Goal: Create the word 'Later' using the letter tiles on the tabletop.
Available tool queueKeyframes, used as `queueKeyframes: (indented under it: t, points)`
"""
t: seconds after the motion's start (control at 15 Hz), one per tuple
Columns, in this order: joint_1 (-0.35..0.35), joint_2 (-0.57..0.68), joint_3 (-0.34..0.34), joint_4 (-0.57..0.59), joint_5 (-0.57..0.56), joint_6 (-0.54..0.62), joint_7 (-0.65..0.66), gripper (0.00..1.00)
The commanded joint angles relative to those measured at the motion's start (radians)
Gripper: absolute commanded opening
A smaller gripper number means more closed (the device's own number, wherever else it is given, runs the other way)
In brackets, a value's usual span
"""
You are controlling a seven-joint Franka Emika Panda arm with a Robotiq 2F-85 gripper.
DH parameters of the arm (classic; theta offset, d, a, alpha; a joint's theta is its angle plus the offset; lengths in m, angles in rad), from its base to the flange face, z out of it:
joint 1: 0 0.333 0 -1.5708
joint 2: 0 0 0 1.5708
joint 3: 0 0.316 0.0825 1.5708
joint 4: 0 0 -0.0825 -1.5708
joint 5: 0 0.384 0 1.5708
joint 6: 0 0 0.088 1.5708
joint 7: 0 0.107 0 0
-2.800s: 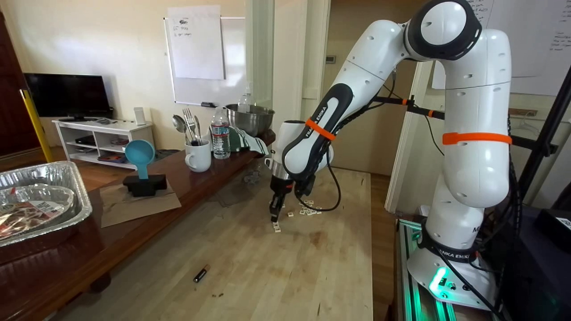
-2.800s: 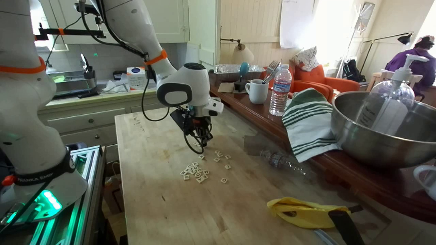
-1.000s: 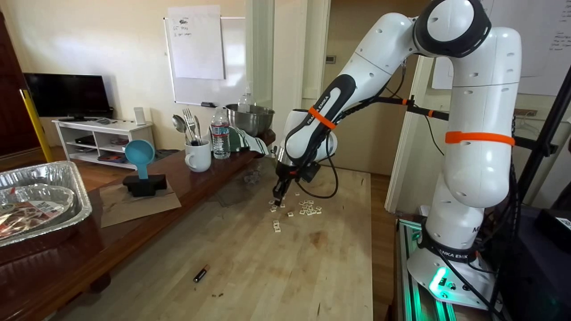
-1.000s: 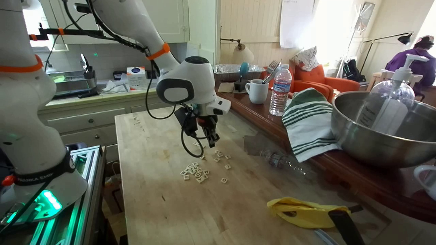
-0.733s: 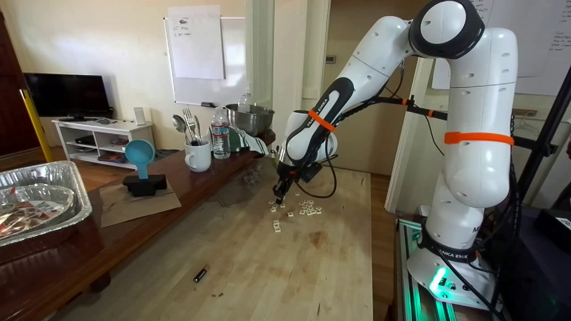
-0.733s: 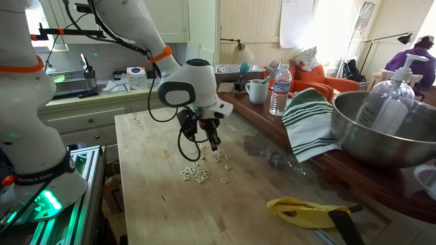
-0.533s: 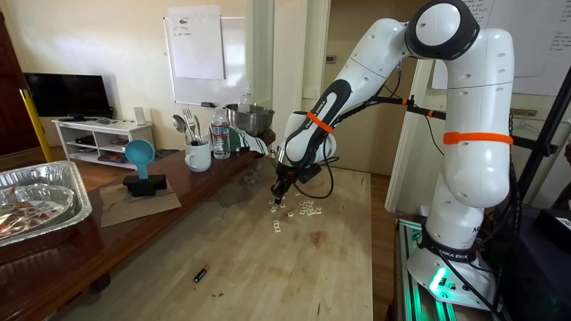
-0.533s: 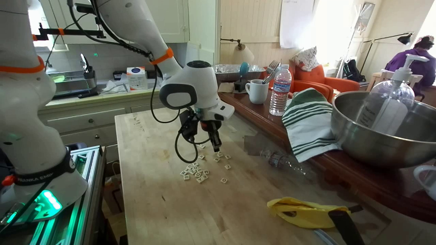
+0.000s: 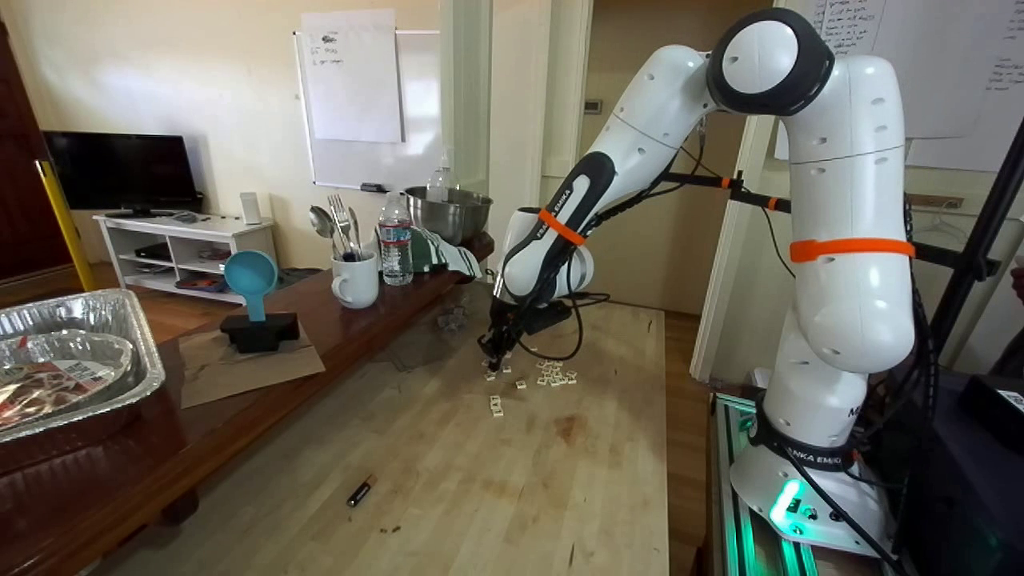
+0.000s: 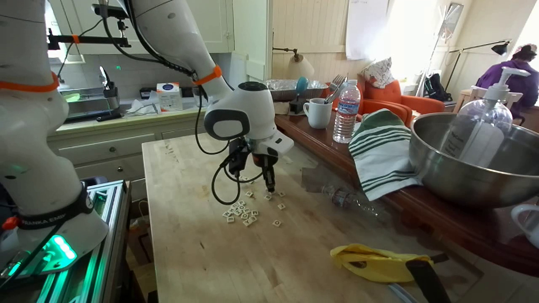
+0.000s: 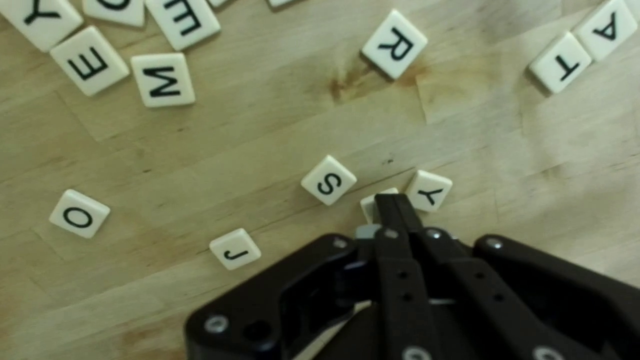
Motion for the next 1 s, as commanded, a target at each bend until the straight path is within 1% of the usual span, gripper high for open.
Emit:
queueKeyframes:
  t: [0.0, 0.13, 0.33, 0.47, 0.53, 0.8, 0.87, 0.93]
  points:
    - [0.013, 0.046, -0.007, 0.037, 0.008, 0.000, 0.050, 0.00]
    - [0.015, 0.055, -0.010, 0.052, -0.009, -0.037, 0.047, 0.00]
    - [0.019, 0.049, -0.018, 0.057, -0.056, -0.101, 0.010, 0.00]
    - [0.022, 0.040, -0.025, 0.056, -0.103, -0.139, -0.023, 0.00]
    - [0.035, 0.039, -0.044, 0.056, -0.145, -0.149, -0.012, 0.00]
    - [0.057, 0.034, -0.071, 0.056, -0.234, -0.148, -0.007, 0.00]
    - [0.052, 0.032, -0.066, 0.054, -0.231, -0.137, -0.016, 0.00]
    - [0.038, 0.027, -0.050, 0.046, -0.200, -0.106, -0.029, 0.00]
